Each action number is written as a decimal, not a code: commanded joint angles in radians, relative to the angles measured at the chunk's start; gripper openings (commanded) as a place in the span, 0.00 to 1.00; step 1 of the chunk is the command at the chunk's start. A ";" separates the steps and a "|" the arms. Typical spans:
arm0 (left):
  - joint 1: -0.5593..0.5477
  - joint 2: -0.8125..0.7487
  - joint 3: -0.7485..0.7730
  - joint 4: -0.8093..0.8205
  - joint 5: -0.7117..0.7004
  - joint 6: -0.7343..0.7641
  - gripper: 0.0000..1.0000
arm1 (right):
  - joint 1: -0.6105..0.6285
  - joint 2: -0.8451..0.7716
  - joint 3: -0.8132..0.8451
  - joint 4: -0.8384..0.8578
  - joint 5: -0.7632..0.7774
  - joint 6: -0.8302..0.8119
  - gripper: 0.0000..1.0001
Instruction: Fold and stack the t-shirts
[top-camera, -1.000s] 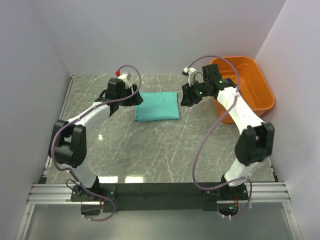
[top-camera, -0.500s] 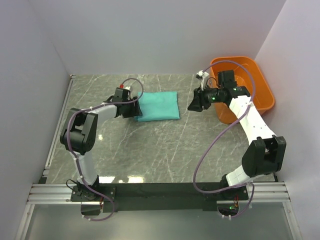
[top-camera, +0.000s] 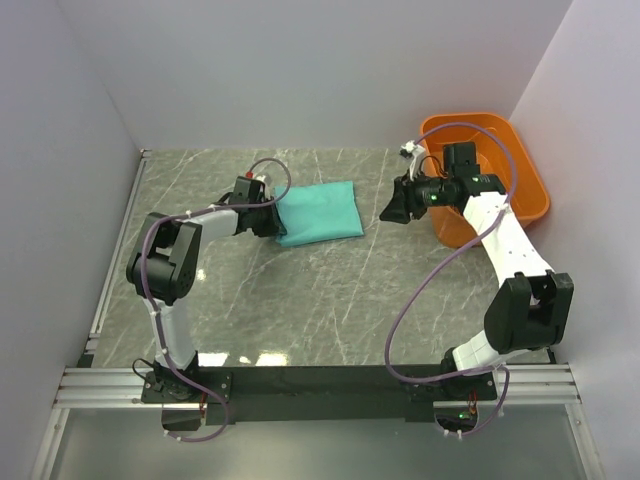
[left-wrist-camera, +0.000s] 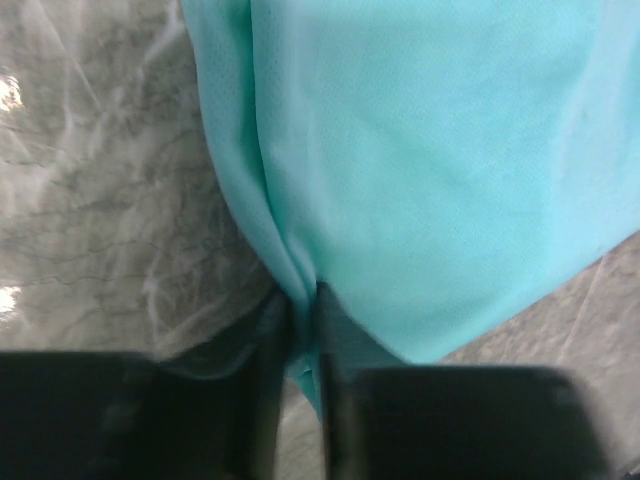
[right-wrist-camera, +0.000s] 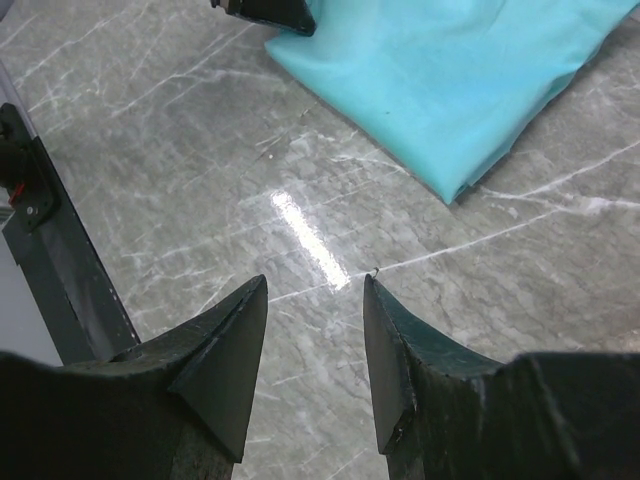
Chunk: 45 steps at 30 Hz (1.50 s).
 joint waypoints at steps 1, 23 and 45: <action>-0.007 0.004 0.003 0.016 0.045 -0.015 0.15 | -0.017 -0.020 -0.007 0.025 -0.038 0.006 0.50; 0.518 -0.091 0.023 -0.186 -0.070 0.216 0.01 | -0.056 -0.021 -0.027 0.005 -0.083 -0.028 0.50; 0.639 0.028 0.462 -0.337 -0.332 0.285 0.63 | -0.061 -0.035 -0.029 0.001 -0.002 -0.057 0.50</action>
